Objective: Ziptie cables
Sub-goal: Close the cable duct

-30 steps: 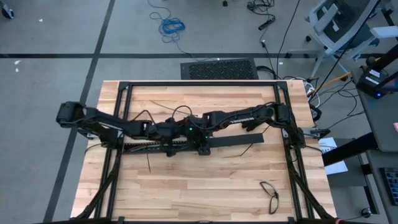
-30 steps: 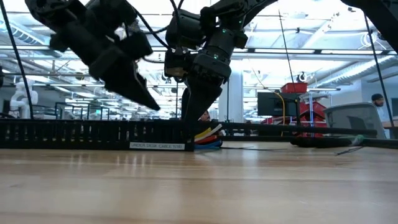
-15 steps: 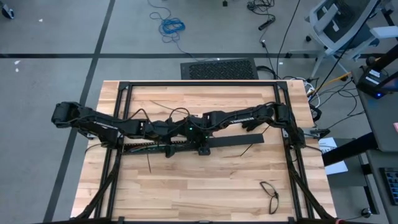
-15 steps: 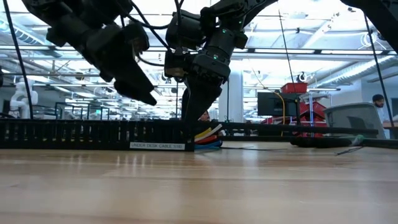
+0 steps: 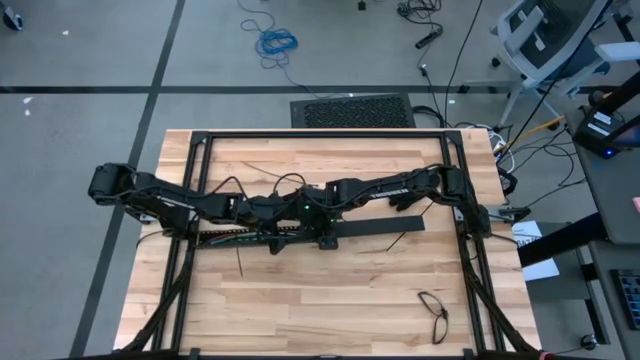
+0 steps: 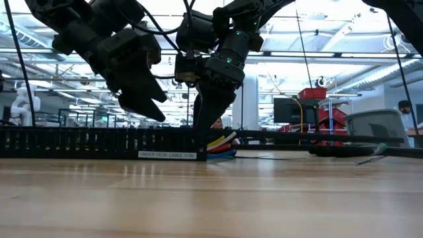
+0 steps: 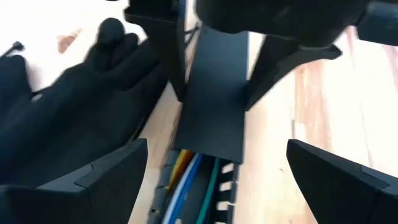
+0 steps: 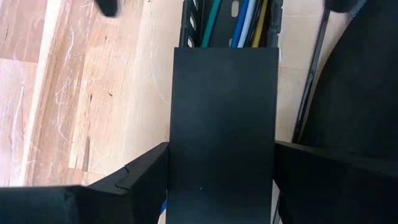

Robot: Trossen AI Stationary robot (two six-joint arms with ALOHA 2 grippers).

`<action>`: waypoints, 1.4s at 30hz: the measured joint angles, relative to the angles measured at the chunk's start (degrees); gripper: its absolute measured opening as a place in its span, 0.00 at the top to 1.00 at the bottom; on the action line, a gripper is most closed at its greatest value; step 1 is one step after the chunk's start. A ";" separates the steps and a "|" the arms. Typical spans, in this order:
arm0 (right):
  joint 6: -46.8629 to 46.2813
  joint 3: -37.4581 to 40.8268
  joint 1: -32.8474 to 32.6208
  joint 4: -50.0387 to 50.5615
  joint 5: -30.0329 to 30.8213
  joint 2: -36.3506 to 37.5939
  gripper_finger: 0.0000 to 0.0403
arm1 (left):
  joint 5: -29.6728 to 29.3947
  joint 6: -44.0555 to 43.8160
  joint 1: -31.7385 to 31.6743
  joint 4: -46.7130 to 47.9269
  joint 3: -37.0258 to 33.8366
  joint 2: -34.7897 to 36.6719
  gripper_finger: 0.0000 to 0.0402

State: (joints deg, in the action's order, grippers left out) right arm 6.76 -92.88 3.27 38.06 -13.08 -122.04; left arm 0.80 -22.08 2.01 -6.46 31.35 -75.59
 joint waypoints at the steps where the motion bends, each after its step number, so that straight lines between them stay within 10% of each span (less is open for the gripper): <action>1: 0.00 0.01 -0.01 0.00 0.04 0.00 0.36 | 0.40 -0.01 0.01 -0.02 0.00 0.00 0.06; 7: 0.08 0.00 0.00 0.00 0.04 0.00 0.36 | -3.76 0.51 0.01 -0.05 0.00 -0.01 0.22; 16: 0.00 0.00 0.00 0.00 0.04 0.00 0.36 | -5.36 3.26 0.01 -1.30 0.00 -0.02 0.95; 42: -0.04 -0.04 0.00 0.15 2.54 0.07 0.36 | -9.34 1.60 4.87 -18.15 -3.23 -11.10 1.00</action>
State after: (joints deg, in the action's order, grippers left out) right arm 6.72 -92.92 3.27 38.22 -10.55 -121.97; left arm -8.54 -20.48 6.87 -24.61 28.12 -86.69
